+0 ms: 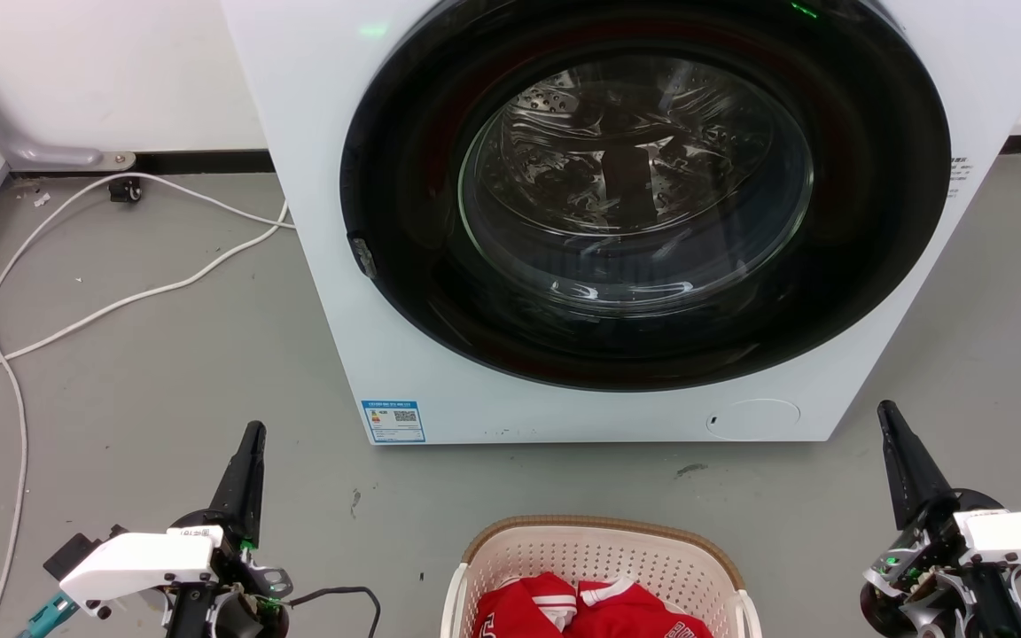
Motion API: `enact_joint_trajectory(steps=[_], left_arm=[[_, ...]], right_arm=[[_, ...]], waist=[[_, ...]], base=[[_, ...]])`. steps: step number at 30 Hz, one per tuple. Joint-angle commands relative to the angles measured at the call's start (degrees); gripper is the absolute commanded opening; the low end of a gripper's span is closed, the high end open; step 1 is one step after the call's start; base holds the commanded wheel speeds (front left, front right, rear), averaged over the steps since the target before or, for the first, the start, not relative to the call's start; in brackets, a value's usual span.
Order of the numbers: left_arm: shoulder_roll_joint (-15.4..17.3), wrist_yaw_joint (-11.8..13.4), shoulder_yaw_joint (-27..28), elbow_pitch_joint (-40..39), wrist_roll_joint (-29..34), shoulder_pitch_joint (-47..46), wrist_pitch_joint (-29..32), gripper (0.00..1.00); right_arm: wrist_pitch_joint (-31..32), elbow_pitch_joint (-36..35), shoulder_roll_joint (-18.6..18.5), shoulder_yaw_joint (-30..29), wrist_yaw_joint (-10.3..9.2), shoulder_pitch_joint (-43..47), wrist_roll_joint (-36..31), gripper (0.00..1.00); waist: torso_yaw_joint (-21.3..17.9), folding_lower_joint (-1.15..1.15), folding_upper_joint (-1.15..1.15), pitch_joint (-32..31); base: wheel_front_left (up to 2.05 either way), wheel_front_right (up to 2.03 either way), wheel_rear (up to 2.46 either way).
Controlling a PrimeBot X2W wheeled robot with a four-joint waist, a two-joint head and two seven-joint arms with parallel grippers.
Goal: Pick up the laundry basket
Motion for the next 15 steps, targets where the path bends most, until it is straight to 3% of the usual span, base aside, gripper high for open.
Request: enact_joint_trajectory(steps=[1, 15], left_arm=[[-0.06, -0.14, 0.12, 0.00, 0.00, -0.41, 0.12, 0.00], [-0.06, -0.14, 0.12, 0.00, 0.00, -0.41, 0.12, 0.00]], right_arm=[[0.07, 0.02, -0.18, 0.09, -0.01, -0.58, 0.23, 0.00], [0.07, 0.02, -0.18, 0.08, -0.02, -0.58, 0.23, 0.00]], waist=[[0.00, 0.00, 0.00, 0.00], [0.00, 0.00, 0.00, 0.00]], base=[[0.00, 0.00, 0.00], [0.00, 0.00, 0.00]])
